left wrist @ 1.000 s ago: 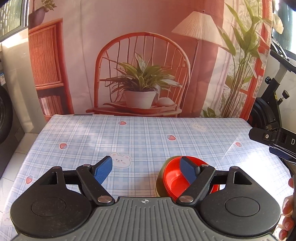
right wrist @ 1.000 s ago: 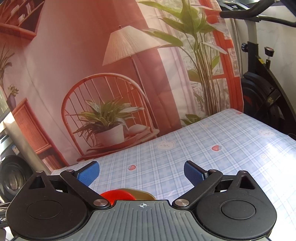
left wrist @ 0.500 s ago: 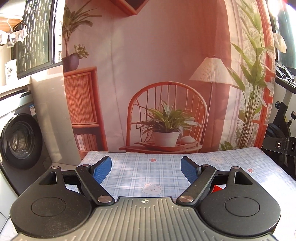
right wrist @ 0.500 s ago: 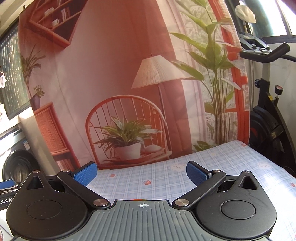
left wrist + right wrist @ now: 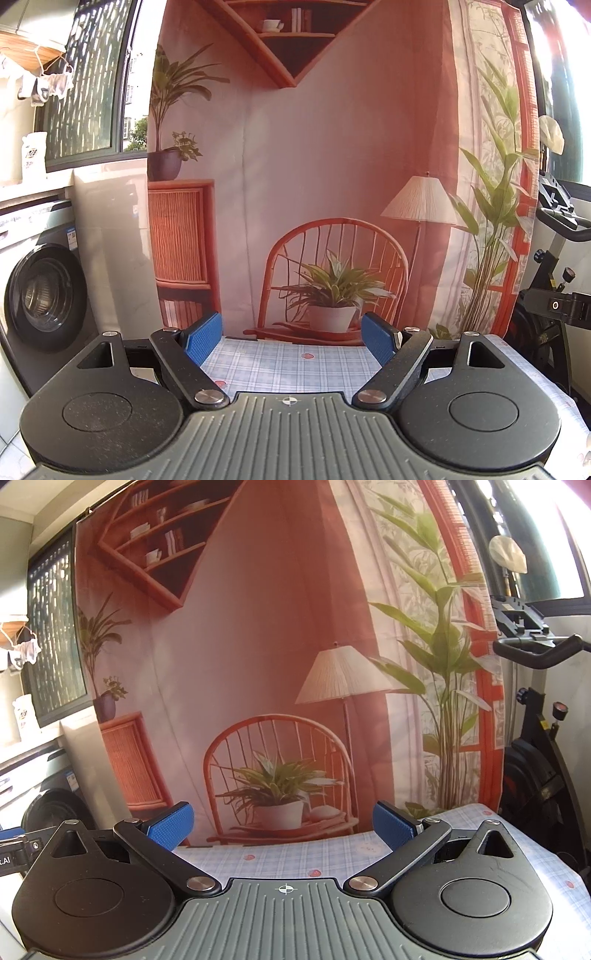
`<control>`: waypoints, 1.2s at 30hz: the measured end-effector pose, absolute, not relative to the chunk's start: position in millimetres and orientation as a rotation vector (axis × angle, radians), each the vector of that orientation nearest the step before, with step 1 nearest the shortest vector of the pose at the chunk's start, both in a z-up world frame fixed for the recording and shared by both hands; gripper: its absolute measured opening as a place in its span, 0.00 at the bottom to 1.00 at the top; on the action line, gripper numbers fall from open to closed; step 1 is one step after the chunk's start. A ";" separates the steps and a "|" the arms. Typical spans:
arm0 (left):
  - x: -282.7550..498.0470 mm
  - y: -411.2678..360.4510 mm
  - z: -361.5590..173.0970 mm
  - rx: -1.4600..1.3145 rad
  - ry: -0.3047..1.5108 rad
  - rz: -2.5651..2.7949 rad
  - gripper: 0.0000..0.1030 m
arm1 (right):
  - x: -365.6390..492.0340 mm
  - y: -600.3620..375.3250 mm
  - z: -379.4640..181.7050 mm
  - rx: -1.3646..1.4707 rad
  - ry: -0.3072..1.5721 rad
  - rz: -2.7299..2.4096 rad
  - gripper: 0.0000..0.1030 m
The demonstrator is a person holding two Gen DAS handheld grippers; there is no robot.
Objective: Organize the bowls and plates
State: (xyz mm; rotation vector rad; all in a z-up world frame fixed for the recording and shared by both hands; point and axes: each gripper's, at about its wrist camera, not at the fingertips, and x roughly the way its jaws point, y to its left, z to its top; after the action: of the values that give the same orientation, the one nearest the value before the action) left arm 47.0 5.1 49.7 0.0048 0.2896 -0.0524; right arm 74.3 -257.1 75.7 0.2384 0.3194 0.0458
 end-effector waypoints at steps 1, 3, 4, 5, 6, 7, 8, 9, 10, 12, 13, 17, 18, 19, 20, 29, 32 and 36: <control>44.9 6.9 52.3 0.003 0.283 -0.044 0.82 | 73.3 -255.3 76.8 0.235 0.319 0.047 1.00; 40.8 10.0 56.6 0.000 0.272 -0.030 0.82 | 71.1 -252.4 78.9 0.231 0.317 0.050 1.00; 40.1 10.5 57.6 -0.001 0.271 -0.026 0.82 | 69.8 -251.0 79.6 0.230 0.318 0.050 1.00; 38.7 11.6 58.5 -0.001 0.273 -0.025 0.82 | 69.6 -250.7 79.6 0.230 0.318 0.051 1.00; 37.8 11.6 58.7 0.001 0.275 -0.026 0.82 | 68.6 -249.5 79.8 0.230 0.317 0.053 1.00; 36.7 12.1 58.8 0.003 0.277 -0.028 0.82 | 67.7 -248.8 80.0 0.229 0.317 0.054 1.00; 36.0 12.1 58.0 0.005 0.277 -0.029 0.82 | 65.9 -247.4 79.7 0.227 0.316 0.054 1.00; 35.1 11.8 57.5 0.006 0.278 -0.029 0.82 | 64.9 -246.4 79.6 0.226 0.316 0.055 1.00; 34.3 11.7 57.0 0.007 0.280 -0.030 0.82 | 64.4 -245.9 79.5 0.226 0.317 0.056 1.00; 34.5 12.8 56.0 0.007 0.286 -0.032 0.82 | 63.7 -246.7 79.3 0.227 0.317 0.057 1.00; 34.3 12.5 55.8 0.007 0.287 -0.032 0.82 | 63.3 -246.8 79.2 0.227 0.316 0.056 1.00; 35.3 13.9 54.3 0.016 0.289 -0.029 0.83 | 62.3 -248.5 79.3 0.233 0.310 0.048 1.00; 35.3 13.7 53.9 0.018 0.289 -0.024 0.84 | 62.4 -249.1 79.2 0.235 0.309 0.046 1.00; 35.3 13.8 53.5 0.020 0.289 -0.023 0.84 | 61.9 -249.4 79.1 0.236 0.307 0.044 1.00; 35.5 14.2 53.2 0.020 0.291 -0.024 0.84 | 61.5 -249.6 78.9 0.237 0.306 0.044 1.00; 35.4 13.8 50.8 0.028 0.300 -0.026 0.84 | 59.2 -245.7 79.9 0.201 0.309 0.045 1.00; 34.7 13.5 50.5 0.029 0.301 -0.027 0.85 | 56.7 -245.6 82.3 0.200 0.300 0.059 1.00; 34.3 14.5 50.3 0.029 0.299 -0.028 0.85 | 54.1 -243.2 86.0 0.187 0.288 0.065 1.00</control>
State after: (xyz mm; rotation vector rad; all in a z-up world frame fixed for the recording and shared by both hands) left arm 34.3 14.5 50.3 0.0287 0.2987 -0.0276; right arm 54.1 -243.2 86.0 0.1872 0.2881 0.0646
